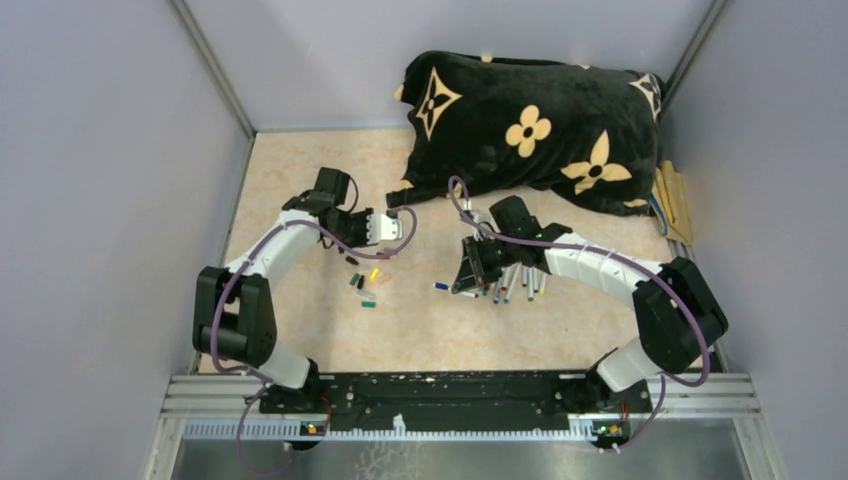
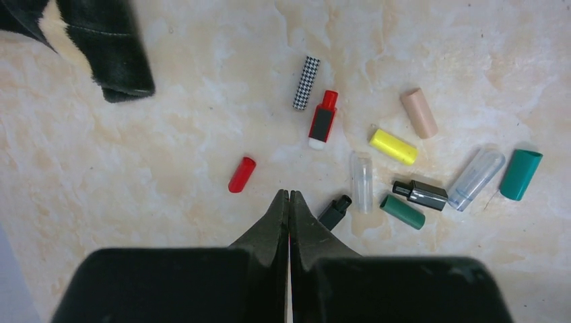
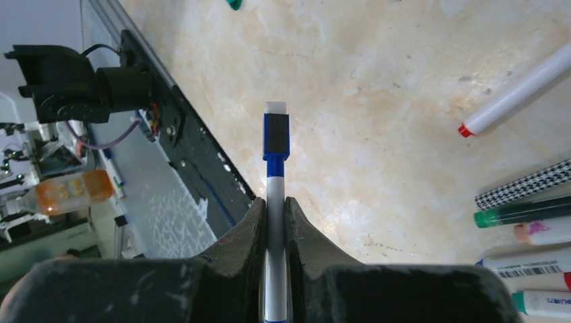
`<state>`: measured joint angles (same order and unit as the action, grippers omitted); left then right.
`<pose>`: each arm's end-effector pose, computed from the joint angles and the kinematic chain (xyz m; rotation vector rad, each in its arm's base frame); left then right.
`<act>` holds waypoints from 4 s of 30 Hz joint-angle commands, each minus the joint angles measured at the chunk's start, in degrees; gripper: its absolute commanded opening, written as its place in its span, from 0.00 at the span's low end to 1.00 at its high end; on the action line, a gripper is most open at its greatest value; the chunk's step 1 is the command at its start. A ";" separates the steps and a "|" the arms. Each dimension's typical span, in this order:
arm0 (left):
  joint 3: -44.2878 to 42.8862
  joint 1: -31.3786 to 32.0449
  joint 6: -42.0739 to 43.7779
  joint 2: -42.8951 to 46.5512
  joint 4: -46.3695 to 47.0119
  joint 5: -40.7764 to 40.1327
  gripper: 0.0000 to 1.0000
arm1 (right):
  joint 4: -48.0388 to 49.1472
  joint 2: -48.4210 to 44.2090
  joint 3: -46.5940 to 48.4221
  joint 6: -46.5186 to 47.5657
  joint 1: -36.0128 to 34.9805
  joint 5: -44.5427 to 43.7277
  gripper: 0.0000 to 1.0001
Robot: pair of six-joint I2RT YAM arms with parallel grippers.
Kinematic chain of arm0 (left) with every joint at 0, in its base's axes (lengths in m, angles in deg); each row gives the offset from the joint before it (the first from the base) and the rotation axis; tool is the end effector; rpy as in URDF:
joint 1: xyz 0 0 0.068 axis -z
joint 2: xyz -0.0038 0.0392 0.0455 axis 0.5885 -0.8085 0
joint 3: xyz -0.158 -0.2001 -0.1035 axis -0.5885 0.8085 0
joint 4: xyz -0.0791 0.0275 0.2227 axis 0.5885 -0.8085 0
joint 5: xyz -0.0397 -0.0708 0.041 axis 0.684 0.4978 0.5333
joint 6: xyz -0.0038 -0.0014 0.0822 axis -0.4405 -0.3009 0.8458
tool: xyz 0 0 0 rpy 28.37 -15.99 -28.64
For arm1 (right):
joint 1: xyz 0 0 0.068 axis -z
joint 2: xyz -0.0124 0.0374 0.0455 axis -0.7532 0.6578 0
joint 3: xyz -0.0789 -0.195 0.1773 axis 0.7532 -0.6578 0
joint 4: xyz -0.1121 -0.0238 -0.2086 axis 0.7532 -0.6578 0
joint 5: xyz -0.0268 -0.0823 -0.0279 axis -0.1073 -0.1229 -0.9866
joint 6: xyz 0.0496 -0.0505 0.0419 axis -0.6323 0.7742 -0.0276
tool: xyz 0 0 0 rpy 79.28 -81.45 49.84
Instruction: Open the pen caps
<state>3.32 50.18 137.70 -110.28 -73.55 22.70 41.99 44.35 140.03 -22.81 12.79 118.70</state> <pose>0.2755 -0.0968 0.2070 1.9189 1.7166 -0.1217 0.2155 0.2121 0.2066 -0.5977 2.5667 1.2437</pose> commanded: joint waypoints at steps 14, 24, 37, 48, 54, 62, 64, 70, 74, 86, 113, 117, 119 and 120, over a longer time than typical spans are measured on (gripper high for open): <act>1.16 5.73 -4.09 11.99 -2.29 20.97 0.99 | 27.01 5.84 4.94 -18.17 -0.63 10.18 0.00; 0.19 7.78 -0.04 15.96 -8.44 24.26 0.99 | 35.62 10.40 8.34 -24.47 -2.42 16.45 0.00; 0.02 12.52 1.54 13.42 -10.08 13.78 0.35 | 38.62 12.90 9.32 -26.72 -3.63 16.64 0.00; 1.50 12.67 1.93 15.91 -4.47 11.20 0.10 | 38.24 12.69 7.42 -25.51 -4.95 16.28 0.18; 0.95 12.97 2.21 15.39 -5.18 10.90 0.07 | 39.26 13.90 8.30 -26.44 -6.40 15.49 0.11; 3.32 13.03 3.31 15.69 -2.86 3.70 0.00 | 32.11 8.65 5.07 -21.73 -4.47 12.43 0.00; 4.53 12.88 3.96 15.29 -1.26 0.33 0.00 | 28.11 6.55 4.00 -19.04 -4.16 11.35 0.00; 4.38 11.19 5.85 12.44 0.64 -3.03 0.00 | 18.75 -0.16 -0.82 -12.94 -3.18 8.14 0.00; 3.62 10.19 6.36 10.55 1.60 -4.67 0.00 | 14.79 -3.75 -3.47 -10.62 -2.27 6.62 0.00; 2.73 9.55 -2.95 6.06 5.32 0.05 0.00 | 8.92 -11.43 -4.84 -7.48 -1.02 -21.74 0.00; 0.63 9.25 -14.42 -10.23 10.87 4.58 0.42 | 20.12 7.15 -3.35 -13.23 -4.97 -52.98 0.12; 0.81 8.85 -15.27 -8.49 10.28 5.25 0.47 | 20.45 7.78 -3.79 -13.75 -5.05 -52.40 0.15; 0.16 8.26 -15.92 -7.38 9.13 6.41 0.52 | 20.46 8.09 -3.97 -13.78 -5.02 -52.13 0.17; -0.50 7.83 -16.29 -6.79 8.16 7.34 0.54 | 20.42 8.24 -3.95 -13.78 -5.02 -52.06 0.17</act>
<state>3.45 59.25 123.06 -120.36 -63.49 26.06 60.54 51.36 134.94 -35.83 8.36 67.21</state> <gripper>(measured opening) 0.505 0.162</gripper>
